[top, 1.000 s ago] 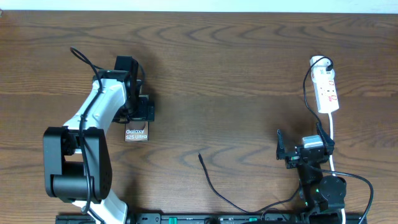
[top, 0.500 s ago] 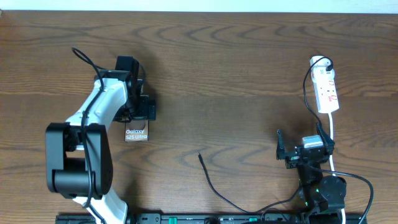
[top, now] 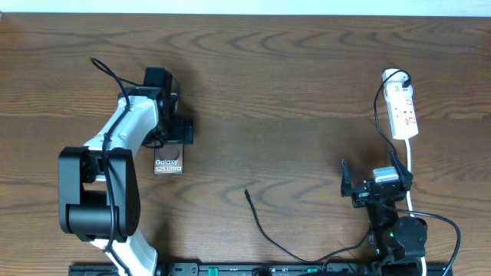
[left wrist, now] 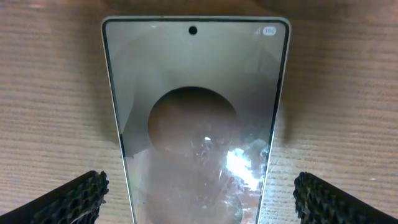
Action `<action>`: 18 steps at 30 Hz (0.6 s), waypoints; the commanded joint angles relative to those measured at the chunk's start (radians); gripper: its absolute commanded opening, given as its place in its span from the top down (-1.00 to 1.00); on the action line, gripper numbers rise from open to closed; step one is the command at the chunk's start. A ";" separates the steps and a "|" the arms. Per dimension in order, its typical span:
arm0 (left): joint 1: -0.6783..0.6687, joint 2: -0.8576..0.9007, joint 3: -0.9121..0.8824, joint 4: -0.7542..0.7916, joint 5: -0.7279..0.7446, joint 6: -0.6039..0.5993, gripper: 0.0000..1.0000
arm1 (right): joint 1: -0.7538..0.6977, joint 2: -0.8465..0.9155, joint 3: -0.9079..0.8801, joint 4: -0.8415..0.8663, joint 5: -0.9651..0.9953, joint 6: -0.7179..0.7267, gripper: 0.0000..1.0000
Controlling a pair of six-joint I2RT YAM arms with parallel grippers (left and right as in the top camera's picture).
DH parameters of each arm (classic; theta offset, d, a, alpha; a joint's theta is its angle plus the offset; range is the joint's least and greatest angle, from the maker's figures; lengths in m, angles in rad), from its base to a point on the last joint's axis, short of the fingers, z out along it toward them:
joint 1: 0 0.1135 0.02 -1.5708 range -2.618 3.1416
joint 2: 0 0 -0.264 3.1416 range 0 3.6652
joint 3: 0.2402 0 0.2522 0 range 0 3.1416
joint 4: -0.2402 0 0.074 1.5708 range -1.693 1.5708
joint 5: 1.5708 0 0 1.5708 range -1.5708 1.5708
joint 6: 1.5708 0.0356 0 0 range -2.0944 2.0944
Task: Plug charger to phone and switch on socket
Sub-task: 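Lower the left gripper and close it on the phone's sides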
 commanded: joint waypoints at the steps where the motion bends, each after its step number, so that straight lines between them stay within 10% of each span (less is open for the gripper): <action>1: 0.005 0.007 -0.016 0.002 0.009 0.017 -0.96 | -0.007 -0.006 -0.001 -0.004 -0.006 0.008 -0.99; 18: 0.005 0.007 -0.028 -0.009 0.008 0.017 -0.96 | -0.007 -0.006 -0.001 -0.004 -0.006 0.008 -0.99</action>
